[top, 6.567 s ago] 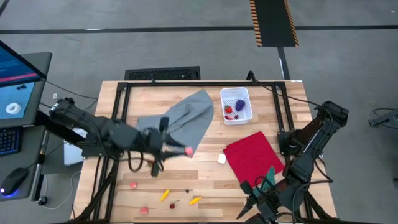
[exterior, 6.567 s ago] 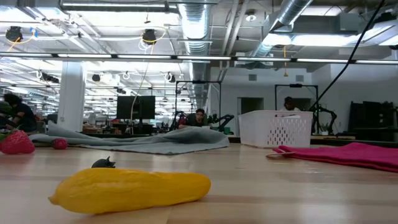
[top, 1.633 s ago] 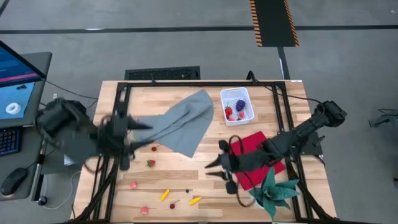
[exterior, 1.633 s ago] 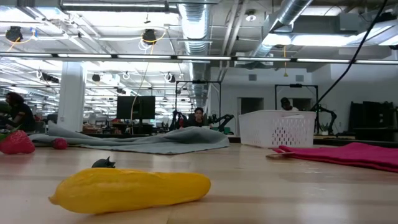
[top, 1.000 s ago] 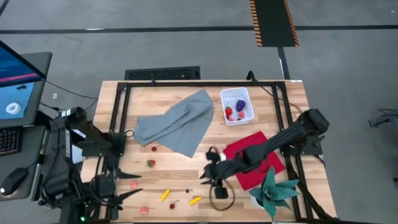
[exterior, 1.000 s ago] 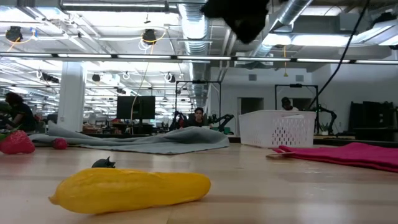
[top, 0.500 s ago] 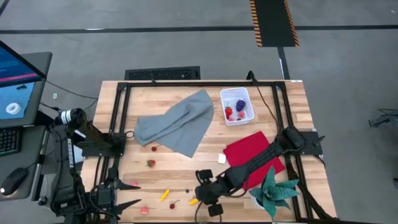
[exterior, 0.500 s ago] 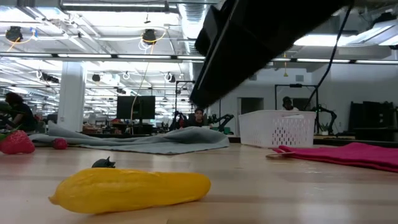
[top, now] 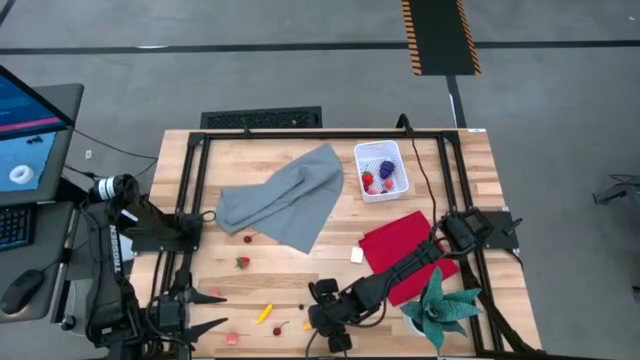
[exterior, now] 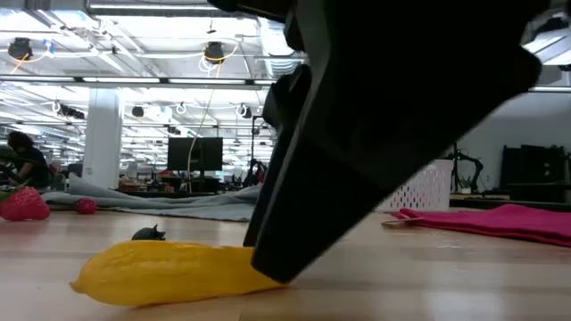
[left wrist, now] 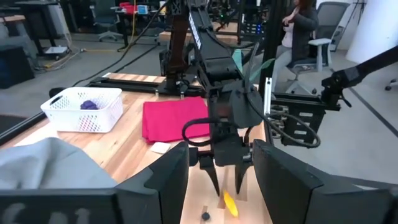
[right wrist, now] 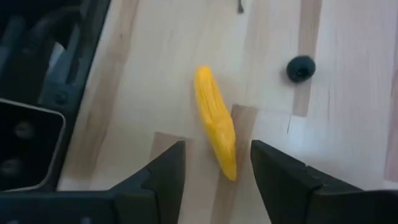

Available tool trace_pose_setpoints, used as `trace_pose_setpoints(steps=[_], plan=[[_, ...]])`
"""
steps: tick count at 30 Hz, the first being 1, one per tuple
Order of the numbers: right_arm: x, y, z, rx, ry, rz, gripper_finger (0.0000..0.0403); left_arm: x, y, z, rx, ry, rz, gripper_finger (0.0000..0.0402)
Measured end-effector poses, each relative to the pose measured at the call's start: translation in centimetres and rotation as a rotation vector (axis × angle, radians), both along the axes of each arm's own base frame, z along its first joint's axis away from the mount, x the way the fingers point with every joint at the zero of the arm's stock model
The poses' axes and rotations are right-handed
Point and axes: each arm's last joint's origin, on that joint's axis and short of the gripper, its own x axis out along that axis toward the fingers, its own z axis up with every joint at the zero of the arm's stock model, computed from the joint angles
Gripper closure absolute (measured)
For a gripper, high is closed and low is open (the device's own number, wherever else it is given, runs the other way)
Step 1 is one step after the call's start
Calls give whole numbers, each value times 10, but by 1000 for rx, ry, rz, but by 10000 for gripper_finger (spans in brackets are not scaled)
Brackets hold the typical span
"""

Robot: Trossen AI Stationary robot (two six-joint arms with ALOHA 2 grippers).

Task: Pick and placing Produce into tupperware
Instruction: Put the yellow corn into the white bin

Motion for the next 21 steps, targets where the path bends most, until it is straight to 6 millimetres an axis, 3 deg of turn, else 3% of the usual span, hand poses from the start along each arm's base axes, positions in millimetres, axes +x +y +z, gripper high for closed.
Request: trace_pose_setpoints(steps=[5, 14, 21], plan=[[1, -3, -1, 1, -2, -6, 205, -1, 0, 0, 0, -1, -2, 233], [3, 0, -10, 30, 22, 15, 323, 0, 0, 0, -2, 0, -2, 233], [3, 2, -21, 29, 41, 15, 343, 0, 0, 0, -5, -5, 0, 233]])
